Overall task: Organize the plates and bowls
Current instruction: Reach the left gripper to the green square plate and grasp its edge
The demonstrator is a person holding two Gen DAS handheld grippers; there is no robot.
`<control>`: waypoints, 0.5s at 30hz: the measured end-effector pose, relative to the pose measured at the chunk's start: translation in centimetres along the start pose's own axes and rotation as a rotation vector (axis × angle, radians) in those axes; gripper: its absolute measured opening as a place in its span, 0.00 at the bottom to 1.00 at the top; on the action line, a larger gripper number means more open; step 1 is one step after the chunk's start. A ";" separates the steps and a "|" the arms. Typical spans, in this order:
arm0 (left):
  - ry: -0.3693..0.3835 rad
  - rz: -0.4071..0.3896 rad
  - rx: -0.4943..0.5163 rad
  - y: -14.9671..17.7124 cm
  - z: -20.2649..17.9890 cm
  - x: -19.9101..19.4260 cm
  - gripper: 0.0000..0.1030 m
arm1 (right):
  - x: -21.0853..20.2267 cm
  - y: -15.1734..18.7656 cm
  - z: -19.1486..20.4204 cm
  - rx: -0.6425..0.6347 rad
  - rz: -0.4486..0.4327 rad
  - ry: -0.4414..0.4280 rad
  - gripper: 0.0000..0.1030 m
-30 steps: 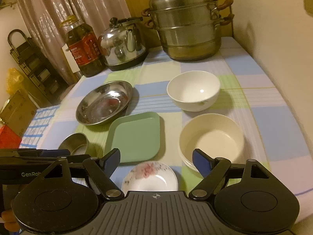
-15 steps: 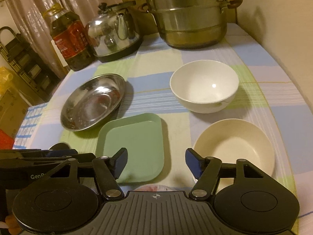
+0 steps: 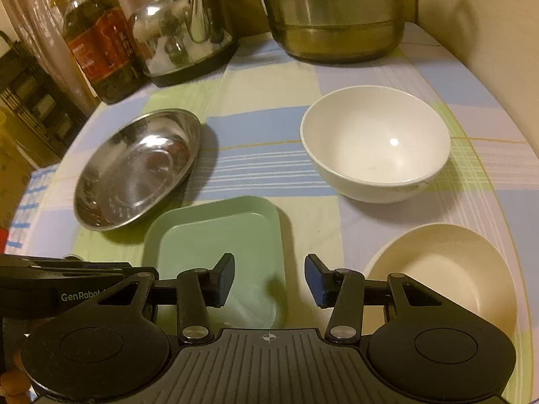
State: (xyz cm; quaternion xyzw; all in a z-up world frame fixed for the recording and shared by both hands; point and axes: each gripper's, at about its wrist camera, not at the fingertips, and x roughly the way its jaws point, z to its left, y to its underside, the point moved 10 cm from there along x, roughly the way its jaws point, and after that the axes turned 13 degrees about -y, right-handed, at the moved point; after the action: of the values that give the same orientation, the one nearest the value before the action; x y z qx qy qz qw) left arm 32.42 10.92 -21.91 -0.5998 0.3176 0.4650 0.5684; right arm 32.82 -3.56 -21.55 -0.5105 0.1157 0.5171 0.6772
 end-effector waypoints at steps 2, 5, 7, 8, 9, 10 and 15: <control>-0.006 0.014 0.002 0.1 0.1 0.5 0.26 | 0.5 0.1 -0.1 -0.012 0.015 0.016 0.45; 0.002 0.027 0.003 -0.3 -0.1 1.1 0.23 | 1.3 0.2 -0.3 -0.033 0.040 0.037 0.42; 0.004 0.032 0.007 -0.4 -0.1 1.4 0.23 | 1.7 0.2 -0.2 -0.050 0.052 0.046 0.36; 0.003 0.036 0.011 -0.4 -0.2 1.5 0.21 | 1.9 0.2 -0.1 -0.052 0.059 0.049 0.35; 0.006 0.039 0.014 -0.4 -0.2 1.6 0.19 | 2.0 0.3 -0.1 -0.057 0.064 0.058 0.34; 0.010 0.039 0.015 -0.4 -0.2 1.7 0.18 | 2.1 0.3 -0.1 -0.063 0.067 0.068 0.33; 0.033 0.039 0.009 -0.4 -0.3 1.9 0.14 | 2.5 0.2 -0.3 -0.084 0.087 0.104 0.27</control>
State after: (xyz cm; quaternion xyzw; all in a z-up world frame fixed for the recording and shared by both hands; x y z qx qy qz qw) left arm 33.51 10.93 -23.53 -0.5986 0.3408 0.4647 0.5564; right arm 33.91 -2.38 -23.53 -0.5593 0.1509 0.5231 0.6251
